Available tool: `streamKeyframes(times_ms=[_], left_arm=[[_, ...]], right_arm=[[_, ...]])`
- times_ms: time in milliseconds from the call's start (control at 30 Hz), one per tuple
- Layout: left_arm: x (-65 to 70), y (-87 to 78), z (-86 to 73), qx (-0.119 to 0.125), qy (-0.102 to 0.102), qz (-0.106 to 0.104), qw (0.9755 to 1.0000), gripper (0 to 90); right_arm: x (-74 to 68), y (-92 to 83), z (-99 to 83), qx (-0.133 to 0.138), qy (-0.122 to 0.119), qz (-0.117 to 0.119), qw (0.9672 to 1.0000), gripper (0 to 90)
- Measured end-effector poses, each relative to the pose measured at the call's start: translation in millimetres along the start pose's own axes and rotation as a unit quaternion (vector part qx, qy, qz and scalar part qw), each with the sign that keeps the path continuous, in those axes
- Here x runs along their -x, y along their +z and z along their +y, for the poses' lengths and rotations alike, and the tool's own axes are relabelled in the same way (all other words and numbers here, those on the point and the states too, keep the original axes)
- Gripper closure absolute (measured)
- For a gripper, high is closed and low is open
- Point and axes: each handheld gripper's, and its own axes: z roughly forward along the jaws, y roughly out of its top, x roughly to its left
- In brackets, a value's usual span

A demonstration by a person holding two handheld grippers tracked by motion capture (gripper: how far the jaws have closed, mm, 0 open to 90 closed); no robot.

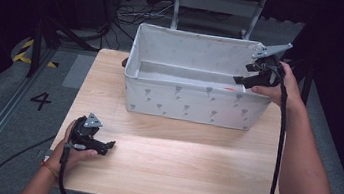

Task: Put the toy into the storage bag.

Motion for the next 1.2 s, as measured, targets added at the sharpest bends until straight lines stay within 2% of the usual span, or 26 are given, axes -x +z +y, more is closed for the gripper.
streamKeyframes(times_ms=[233, 333, 500, 700, 900, 967, 1200], left_arm=[[0.0, 0.0, 0.0, 0.000, 0.000, 0.000, 1.0000, 0.2], [0.0, 0.0, 0.0, 0.000, 0.000, 0.000, 1.0000, 0.2], [-0.7, 0.2, 0.4, -0.001, 0.003, -0.003, 1.0000, 0.2], [-2.4, 0.9, 1.1, 0.001, 0.011, -0.008, 0.9999, 0.2], [-2.8, 1.1, 1.3, 0.001, 0.013, -0.009, 0.9999, 0.2], [-2.8, 1.1, 1.3, 0.001, 0.013, -0.009, 0.9999, 0.2], [-2.1, 1.2, 1.5, 0.001, 0.011, -0.007, 0.9999, 0.2]], right_arm=[[-7.6, -14.9, -2.0, 0.013, 0.007, -0.019, 0.9997, 27.0], [-11.4, -21.3, -5.7, 0.022, 0.023, -0.039, 0.9987, 24.5], [-19.2, -28.0, -17.1, 0.050, 0.050, -0.048, 0.9964, 23.0], [-29.9, -34.3, -34.2, 0.038, 0.060, -0.071, 0.9949, 23.3], [-37.7, -40.8, -46.2, 0.024, 0.058, -0.090, 0.9939, 23.2], [-44.0, -48.3, -51.9, 0.023, 0.046, -0.100, 0.9937, 22.7], [-57.8, -58.4, -61.0, 0.026, 0.031, -0.100, 0.9942, 21.9]])
